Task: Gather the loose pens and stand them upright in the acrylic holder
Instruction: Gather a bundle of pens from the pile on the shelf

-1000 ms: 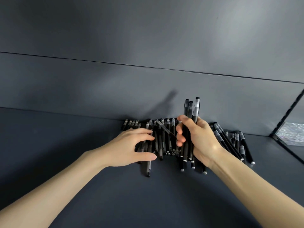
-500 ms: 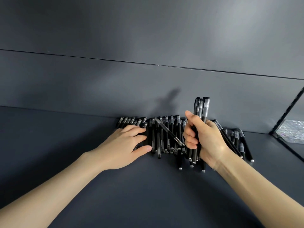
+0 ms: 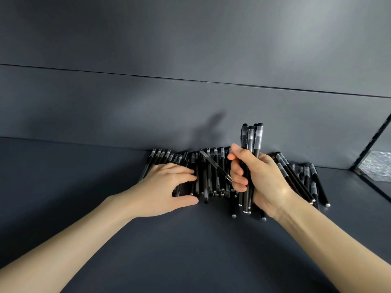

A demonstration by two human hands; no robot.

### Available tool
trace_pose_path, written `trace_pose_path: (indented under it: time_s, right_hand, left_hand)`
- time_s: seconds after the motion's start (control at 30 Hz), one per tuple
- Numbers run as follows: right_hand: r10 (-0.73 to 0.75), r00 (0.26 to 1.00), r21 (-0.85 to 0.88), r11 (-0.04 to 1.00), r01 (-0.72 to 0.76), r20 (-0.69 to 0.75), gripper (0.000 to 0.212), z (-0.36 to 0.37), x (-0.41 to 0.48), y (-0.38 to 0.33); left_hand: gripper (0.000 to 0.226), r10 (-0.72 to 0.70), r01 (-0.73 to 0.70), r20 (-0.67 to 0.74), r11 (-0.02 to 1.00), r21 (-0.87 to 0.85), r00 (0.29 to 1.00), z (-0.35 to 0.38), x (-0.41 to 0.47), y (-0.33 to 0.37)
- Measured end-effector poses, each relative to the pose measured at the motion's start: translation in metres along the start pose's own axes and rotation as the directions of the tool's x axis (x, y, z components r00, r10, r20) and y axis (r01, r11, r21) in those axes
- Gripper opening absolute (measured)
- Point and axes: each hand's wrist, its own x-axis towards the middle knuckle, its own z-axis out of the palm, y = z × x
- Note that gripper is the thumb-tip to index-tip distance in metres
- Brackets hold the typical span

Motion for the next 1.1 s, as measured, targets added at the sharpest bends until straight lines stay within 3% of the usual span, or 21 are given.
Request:
trace_pose_path:
  time_s: [0.13,0.23,0.3,0.4,0.47,0.53,0.63,0.73,0.87,0.97,1.03,1.1]
  right_hand:
    - [0.019,1.0,-0.004,1.0,-0.019,0.015,0.021,0.003,0.0,0.002]
    - [0.029,0.999,-0.006,1.0,-0.029,0.019,0.021,0.004,0.001,0.003]
    - [0.037,0.999,-0.023,0.999,-0.037,0.017,0.021,0.003,0.001,0.004]
    - [0.043,0.999,-0.05,0.998,-0.042,0.015,0.025,0.004,0.001,0.004]
    - [0.045,0.999,-0.063,0.997,-0.043,0.023,0.03,0.005,0.001,0.004]
    - [0.052,0.998,-0.054,0.997,-0.05,0.027,0.037,0.005,0.002,0.003]
    - [0.056,0.998,-0.017,0.998,-0.055,0.03,0.036,0.003,0.002,0.0]
    - [0.045,0.999,0.011,0.999,-0.045,0.006,0.019,0.0,0.001,-0.006]
    - [-0.024,0.992,-0.055,0.998,0.017,-0.121,0.024,-0.014,0.007,-0.021]
    - [-0.031,0.987,0.011,0.999,0.034,-0.157,0.02,-0.025,0.007,-0.028]
    - [-0.022,0.987,0.022,0.999,0.026,-0.157,0.015,-0.029,0.008,-0.027]
    - [-0.035,0.988,0.017,0.999,0.038,-0.147,0.013,-0.031,0.01,-0.021]
  left_hand:
    - [0.075,0.088,-0.089,-0.056,0.996,-0.021,0.995,-0.001,-0.001,-0.004]
    - [0.053,0.199,-0.207,-0.166,0.978,-0.033,0.966,-0.004,-0.004,0.0]
    - [0.041,0.182,-0.225,-0.282,0.966,-0.128,0.942,-0.005,-0.005,0.005]
    - [0.034,0.167,-0.288,-0.503,0.942,-0.172,0.848,-0.007,-0.005,0.015]
    - [0.028,0.222,-0.348,-0.616,0.933,-0.091,0.756,-0.008,-0.006,0.024]
    - [0.024,0.299,-0.403,-0.659,0.915,-0.006,0.69,-0.009,-0.009,0.034]
    - [0.02,0.449,-0.514,-0.601,0.855,0.073,0.661,-0.003,-0.011,0.051]
    - [0.021,0.498,-0.548,-0.52,0.834,0.067,0.694,0.003,-0.007,0.056]
    - [0.035,0.236,-0.325,-0.479,0.939,-0.111,0.846,0.005,0.002,0.047]
    - [0.048,0.13,-0.154,-0.243,0.985,-0.083,0.961,0.005,0.018,0.044]
    - [0.05,0.118,-0.122,-0.066,0.991,-0.056,0.991,0.006,0.03,0.045]
    - [0.043,0.105,-0.11,-0.044,0.984,-0.137,0.994,0.005,0.037,0.046]
